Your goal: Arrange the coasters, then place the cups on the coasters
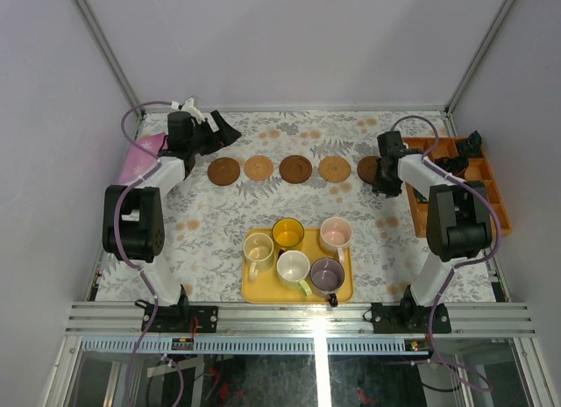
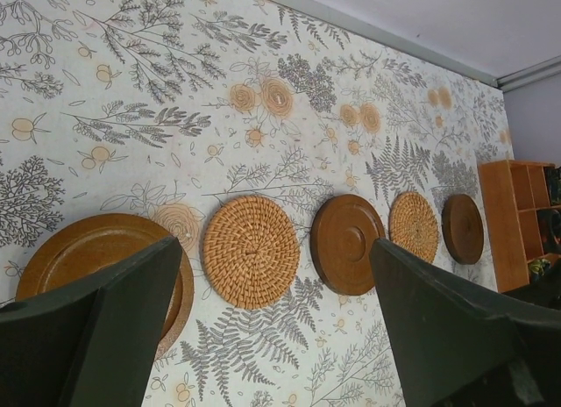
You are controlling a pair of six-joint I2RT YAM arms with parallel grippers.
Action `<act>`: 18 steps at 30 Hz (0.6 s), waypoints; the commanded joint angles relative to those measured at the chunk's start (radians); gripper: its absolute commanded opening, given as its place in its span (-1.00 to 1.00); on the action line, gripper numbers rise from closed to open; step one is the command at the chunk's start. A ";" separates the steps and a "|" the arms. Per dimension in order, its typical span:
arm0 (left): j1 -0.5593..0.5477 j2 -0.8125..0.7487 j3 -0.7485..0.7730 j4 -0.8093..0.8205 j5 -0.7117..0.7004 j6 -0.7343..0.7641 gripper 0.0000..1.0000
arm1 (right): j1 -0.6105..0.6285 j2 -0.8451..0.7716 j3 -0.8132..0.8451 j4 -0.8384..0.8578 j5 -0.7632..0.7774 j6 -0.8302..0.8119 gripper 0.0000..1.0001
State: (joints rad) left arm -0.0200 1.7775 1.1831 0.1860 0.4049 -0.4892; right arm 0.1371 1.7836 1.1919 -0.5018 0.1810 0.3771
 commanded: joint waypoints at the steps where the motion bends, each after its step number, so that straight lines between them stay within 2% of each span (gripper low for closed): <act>1: -0.009 -0.032 -0.026 0.040 -0.009 0.001 0.78 | -0.004 0.049 0.034 0.049 0.029 -0.008 -0.26; 18: -0.013 -0.038 -0.034 0.022 -0.052 0.029 0.79 | -0.065 0.153 0.094 0.081 0.026 -0.011 -0.27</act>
State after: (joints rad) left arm -0.0273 1.7695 1.1481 0.1864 0.3737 -0.4885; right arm 0.0818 1.9125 1.2461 -0.4324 0.1875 0.3676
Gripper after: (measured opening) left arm 0.895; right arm 0.371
